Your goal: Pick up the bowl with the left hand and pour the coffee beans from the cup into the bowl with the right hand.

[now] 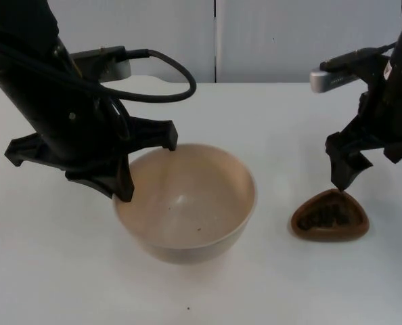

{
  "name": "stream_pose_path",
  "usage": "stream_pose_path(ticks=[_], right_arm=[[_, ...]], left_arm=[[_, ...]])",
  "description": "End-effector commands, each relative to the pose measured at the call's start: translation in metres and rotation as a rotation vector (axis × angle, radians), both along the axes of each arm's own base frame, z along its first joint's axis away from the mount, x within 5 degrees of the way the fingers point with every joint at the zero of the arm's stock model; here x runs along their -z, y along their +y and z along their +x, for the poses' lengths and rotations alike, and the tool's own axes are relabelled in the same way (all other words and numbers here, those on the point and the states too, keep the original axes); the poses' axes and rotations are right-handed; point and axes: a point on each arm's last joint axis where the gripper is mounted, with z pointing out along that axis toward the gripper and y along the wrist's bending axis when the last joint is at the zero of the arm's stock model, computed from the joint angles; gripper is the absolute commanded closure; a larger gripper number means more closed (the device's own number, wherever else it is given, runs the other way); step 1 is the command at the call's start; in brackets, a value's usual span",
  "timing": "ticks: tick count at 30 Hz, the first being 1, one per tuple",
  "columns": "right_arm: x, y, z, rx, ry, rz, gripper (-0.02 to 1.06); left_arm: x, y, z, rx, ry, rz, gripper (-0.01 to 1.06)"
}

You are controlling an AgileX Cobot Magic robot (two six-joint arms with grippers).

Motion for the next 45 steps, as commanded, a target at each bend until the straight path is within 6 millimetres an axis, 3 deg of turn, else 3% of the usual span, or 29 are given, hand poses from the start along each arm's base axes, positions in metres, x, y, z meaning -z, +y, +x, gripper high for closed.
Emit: stream_pose_path(ticks=[1, 10, 18, 25, 30, 38, 45], right_arm=[[0.002, 0.001, 0.002, -0.01, -0.01, 0.002, 0.21], [0.029, 0.002, 0.004, -0.011, 0.036, -0.014, 0.25], [0.034, 0.003, 0.006, -0.012, 0.023, -0.008, 0.33], [0.052, 0.002, 0.003, -0.012, 0.063, -0.023, 0.53], [0.053, 0.002, 0.003, -0.012, 0.066, -0.025, 0.65], [0.051, 0.001, 0.002, -0.011, 0.078, -0.03, 1.05], [0.035, 0.001, 0.001, -0.015, 0.053, -0.022, 1.05]], left_arm=[[-0.001, -0.001, 0.0, -0.013, -0.004, -0.012, 1.05], [-0.001, -0.001, 0.0, -0.014, -0.004, -0.014, 1.05], [-0.001, -0.001, 0.0, -0.016, -0.005, -0.016, 1.05], [-0.001, -0.002, 0.0, -0.024, -0.001, -0.025, 1.05], [-0.001, -0.002, 0.0, -0.024, -0.001, -0.025, 1.05], [-0.001, -0.002, 0.0, -0.024, -0.001, -0.025, 1.05], [-0.001, -0.002, 0.0, -0.024, -0.001, -0.025, 1.05]])
